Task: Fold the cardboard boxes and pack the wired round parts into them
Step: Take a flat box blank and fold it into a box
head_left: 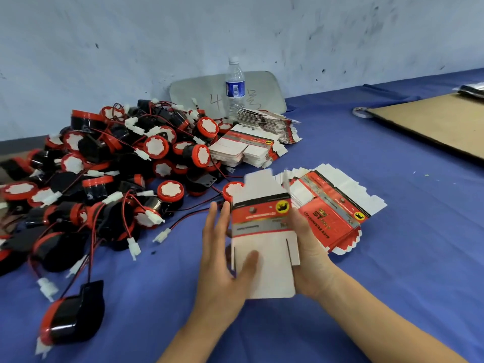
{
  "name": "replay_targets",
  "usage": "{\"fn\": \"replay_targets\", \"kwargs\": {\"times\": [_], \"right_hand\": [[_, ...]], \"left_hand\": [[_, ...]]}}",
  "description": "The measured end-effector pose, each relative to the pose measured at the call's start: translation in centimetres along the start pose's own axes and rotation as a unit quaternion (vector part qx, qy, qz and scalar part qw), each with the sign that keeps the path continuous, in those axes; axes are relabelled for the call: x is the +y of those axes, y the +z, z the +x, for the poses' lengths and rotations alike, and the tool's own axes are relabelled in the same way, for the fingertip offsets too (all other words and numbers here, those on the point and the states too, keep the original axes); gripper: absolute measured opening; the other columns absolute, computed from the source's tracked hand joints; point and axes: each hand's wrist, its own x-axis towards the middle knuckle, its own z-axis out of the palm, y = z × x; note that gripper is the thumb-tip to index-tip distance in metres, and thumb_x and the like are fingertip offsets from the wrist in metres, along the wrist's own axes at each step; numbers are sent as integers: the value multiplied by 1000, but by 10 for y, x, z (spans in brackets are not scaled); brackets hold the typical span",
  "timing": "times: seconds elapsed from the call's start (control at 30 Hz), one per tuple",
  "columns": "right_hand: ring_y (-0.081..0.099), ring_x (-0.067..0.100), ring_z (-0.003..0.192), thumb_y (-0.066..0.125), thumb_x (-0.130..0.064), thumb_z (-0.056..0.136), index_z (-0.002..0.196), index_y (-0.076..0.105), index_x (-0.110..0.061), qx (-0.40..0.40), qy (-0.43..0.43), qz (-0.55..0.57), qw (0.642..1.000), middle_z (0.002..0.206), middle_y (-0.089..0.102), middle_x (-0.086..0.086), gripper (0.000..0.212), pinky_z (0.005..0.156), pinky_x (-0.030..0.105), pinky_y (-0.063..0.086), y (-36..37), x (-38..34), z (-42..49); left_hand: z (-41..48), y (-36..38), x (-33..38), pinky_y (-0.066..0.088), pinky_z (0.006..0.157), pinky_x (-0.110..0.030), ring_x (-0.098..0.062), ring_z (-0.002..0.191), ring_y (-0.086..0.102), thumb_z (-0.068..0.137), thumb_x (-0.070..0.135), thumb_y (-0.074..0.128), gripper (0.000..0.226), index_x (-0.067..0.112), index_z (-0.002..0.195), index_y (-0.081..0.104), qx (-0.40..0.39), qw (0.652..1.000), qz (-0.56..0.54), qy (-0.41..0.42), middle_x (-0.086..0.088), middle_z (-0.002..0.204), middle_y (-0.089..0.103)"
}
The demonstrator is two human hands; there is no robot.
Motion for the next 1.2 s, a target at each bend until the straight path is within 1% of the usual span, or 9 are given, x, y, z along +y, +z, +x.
{"fn": "replay_targets", "kwargs": {"times": [0.1,0.27,0.4,0.6,0.73,0.9,1.03,1.13,1.2], "right_hand": [[73,27,87,94,-46,37,121,57,-27,71,7,-36,997,101,74,9,94,63,36,59,-4,3,7],[74,20,77,81,-19,63,103,62,-21,159,-20,-181,970,90,76,1,44,55,27,56,-17,3,12],[71,7,85,76,-7,78,100,64,-25,154,-108,-326,927,95,75,-11,32,66,16,54,-22,7,14],[67,-2,91,67,-25,78,104,60,-33,102,-210,-401,886,96,70,-27,28,72,9,50,-13,20,13],[67,-2,91,71,-34,74,103,60,-32,95,-207,-381,896,96,71,-25,32,69,9,50,-12,17,11],[67,-1,98,73,-77,52,113,57,-32,12,-85,-360,929,103,71,-23,77,74,10,50,-15,12,5],[63,5,111,70,-80,54,134,41,-24,-41,-17,-368,929,119,66,-17,102,83,16,50,-13,12,4],[47,-3,127,63,-69,75,143,23,-28,-86,1,-364,927,137,51,-26,89,99,18,43,-5,12,1],[31,4,140,53,-61,87,145,12,-21,-88,5,-320,943,154,34,-5,82,104,18,40,1,10,-4]], "left_hand": [[-2,-3,-8,55,83,-26,-14,117,60,75,40,68,66,39,136,43,8,989,-128,-71,6,132,60],[0,-8,-6,56,69,-27,-20,92,71,83,40,50,38,13,101,72,56,914,-369,-162,-8,98,74],[14,-14,-8,54,75,-32,-22,90,70,81,51,58,35,20,86,75,110,942,-260,-181,-6,93,75],[13,-15,-9,46,63,-3,10,80,65,83,31,63,11,36,92,61,171,982,-46,-59,33,86,68],[9,-14,-4,47,65,-4,7,84,66,86,38,66,16,36,100,59,182,979,-87,-34,28,91,69],[17,-25,-10,53,72,-15,-7,94,69,83,61,49,45,25,103,67,104,942,-286,-140,7,98,75],[17,-20,6,53,85,-25,-14,113,63,90,62,43,57,19,125,56,31,966,-223,-130,3,116,70],[2,-14,18,40,101,-18,-4,129,46,48,97,47,133,-2,136,38,-95,989,-109,-42,-2,141,46],[-2,-14,16,30,112,-19,-5,141,31,37,100,43,146,3,144,30,-91,987,-107,-77,5,153,27]]}}
